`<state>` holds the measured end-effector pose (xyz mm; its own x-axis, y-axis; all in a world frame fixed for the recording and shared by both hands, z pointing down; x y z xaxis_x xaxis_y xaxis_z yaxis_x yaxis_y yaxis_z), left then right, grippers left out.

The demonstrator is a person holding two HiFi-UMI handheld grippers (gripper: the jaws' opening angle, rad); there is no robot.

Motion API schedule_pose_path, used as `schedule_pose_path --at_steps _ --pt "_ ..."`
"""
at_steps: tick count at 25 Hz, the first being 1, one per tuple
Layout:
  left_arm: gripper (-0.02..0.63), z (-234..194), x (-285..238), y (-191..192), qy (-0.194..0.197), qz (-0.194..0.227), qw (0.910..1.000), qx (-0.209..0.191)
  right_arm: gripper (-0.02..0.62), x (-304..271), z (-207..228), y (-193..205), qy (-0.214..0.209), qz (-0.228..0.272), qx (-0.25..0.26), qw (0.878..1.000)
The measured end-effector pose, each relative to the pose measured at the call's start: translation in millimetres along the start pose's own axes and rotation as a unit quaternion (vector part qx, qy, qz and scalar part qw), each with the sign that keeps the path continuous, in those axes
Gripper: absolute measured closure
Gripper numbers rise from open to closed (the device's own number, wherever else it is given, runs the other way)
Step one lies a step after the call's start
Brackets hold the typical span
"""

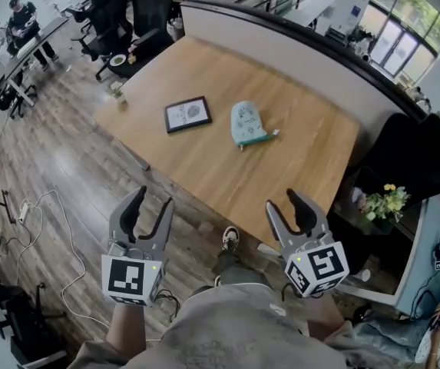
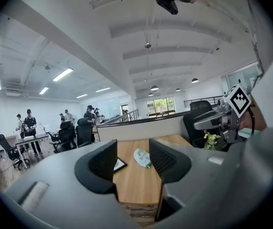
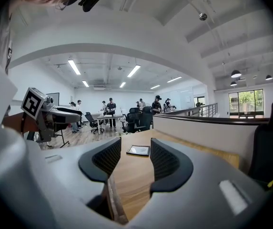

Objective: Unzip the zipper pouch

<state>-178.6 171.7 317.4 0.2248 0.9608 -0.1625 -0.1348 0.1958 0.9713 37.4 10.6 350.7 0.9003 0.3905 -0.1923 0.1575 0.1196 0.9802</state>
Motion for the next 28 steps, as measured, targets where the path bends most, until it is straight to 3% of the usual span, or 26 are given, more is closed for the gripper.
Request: schedule_pose_path --at_steps 13,17,20,28 --pt "0.393 -31 -170 -30 0.063 -0.005 0.9979 -0.016 0.405 -109 99 -37 0.025 0.007 -0.010 1.000" --pt "0.393 -34 -202 -44 0.079 0.001 0.9966 -0.022 0.405 -122 123 -51 0.042 0.017 -0.003 0.999" --pt "0.393 -35 -222 -50 0.099 0.019 0.9938 -0.048 0.405 -125 137 -53 0.062 0.024 -0.018 0.998" --pt "0.393 -40 -264 -51 0.153 0.012 0.9854 -0.073 0.405 -133 143 -48 0.102 0.005 -0.026 0.994"
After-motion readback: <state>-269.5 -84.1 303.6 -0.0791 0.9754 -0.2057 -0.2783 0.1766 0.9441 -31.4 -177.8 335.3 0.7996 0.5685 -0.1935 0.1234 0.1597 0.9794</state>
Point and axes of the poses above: the fingertips, and each gripper's own axes: x backward along the fingers, z to its right, y out of its underside, the point moved 5 cm from there along x, backward along the fingers, and after that the axes turned 2 degrees about z, right-handed, at the moved point
